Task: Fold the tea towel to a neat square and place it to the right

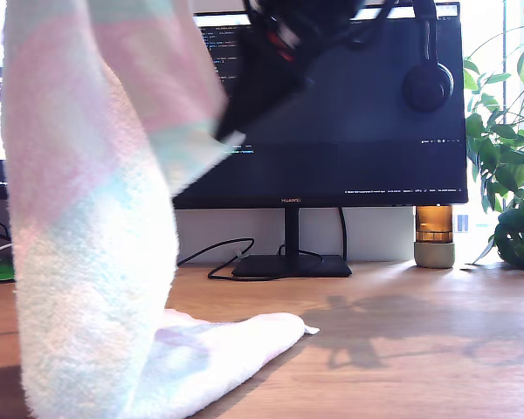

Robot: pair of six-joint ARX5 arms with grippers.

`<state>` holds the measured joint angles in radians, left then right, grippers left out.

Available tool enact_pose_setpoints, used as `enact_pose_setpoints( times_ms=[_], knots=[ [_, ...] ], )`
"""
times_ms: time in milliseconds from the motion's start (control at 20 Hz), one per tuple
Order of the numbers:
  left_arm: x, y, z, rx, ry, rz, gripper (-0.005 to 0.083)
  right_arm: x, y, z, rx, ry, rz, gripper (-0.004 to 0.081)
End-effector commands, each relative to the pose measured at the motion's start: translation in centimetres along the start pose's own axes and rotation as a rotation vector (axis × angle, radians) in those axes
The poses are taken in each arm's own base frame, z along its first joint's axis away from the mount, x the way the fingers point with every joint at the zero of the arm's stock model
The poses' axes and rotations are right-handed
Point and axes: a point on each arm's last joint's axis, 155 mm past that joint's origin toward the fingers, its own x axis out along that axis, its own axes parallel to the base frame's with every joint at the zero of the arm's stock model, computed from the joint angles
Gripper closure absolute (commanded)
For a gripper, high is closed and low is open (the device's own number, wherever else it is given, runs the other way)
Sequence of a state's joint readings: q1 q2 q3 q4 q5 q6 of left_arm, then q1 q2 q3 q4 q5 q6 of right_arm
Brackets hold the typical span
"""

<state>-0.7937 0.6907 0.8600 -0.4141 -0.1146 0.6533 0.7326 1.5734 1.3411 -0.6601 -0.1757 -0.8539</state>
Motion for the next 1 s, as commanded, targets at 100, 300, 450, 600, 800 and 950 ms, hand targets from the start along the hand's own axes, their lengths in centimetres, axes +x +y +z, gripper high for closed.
enact_pose_setpoints(
  times_ms=[100,300,450,600,800,950],
  knots=[
    [0.8,0.5,-0.3,-0.061,0.013,0.016,0.0797,-4.3,-5.2,1.7,0.037,0.033,-0.183,0.0782],
    [3.7,1.0,-0.1,-0.075,0.011,0.031,0.0797,-8.1,-7.4,3.4,0.054,0.052,-0.265,0.0782],
    [5.7,4.3,1.8,-0.091,-0.088,0.146,0.0797,-10.2,-9.6,3.7,0.039,0.078,-0.370,0.0782],
    [8.0,6.0,1.6,-0.096,-0.125,0.178,0.0797,-11.9,-12.6,4.1,0.045,0.063,-0.495,0.0782],
    [10.4,9.9,0.6,-0.085,-0.180,0.274,0.0797,-13.5,-17.9,3.5,0.072,0.054,-0.691,0.0782],
    [12.1,12.6,1.1,-0.061,-0.251,0.293,0.0797,-12.8,-21.5,3.8,0.082,0.011,-0.801,0.0782]
  ],
)
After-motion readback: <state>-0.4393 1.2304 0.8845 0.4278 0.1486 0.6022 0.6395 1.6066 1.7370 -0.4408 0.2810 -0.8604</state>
